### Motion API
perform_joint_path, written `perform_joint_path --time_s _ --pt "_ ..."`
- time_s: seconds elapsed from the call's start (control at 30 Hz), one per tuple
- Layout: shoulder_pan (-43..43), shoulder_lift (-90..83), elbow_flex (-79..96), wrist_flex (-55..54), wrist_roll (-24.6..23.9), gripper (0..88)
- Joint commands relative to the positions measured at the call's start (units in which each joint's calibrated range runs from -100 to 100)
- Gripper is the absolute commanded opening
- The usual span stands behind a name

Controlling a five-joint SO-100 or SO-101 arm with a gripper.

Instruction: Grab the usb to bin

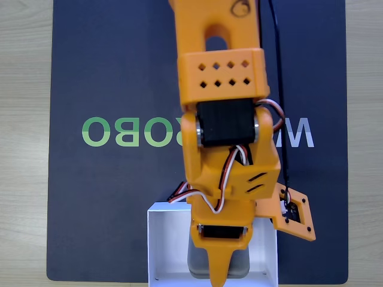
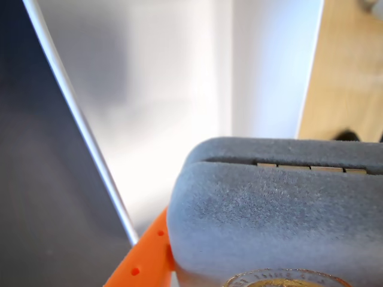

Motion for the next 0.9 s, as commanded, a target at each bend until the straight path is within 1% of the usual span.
perform_joint_path --time_s 0.0,0.17,0.27,0.3,0.47,0.63,0.77,0.87 --pt "0.1 -1.2 -3.9 -1.1 1.6 1.0" --pt "-0.2 -1.4 -3.3 -1.5 2.5 1.1" --pt "-0.2 -1.5 -3.2 -1.6 2.5 5.5" --pt "-0.2 -1.5 -3.2 -1.6 2.5 10.4" --pt "-0.2 -1.5 -3.1 -1.6 2.5 26.4" --pt "-0.3 -1.5 -3.1 -1.5 3.7 45.8" --pt "-0.3 -1.5 -3.1 -1.4 3.7 58.0" --pt "-0.3 -1.5 -3.1 -1.2 3.7 63.3"
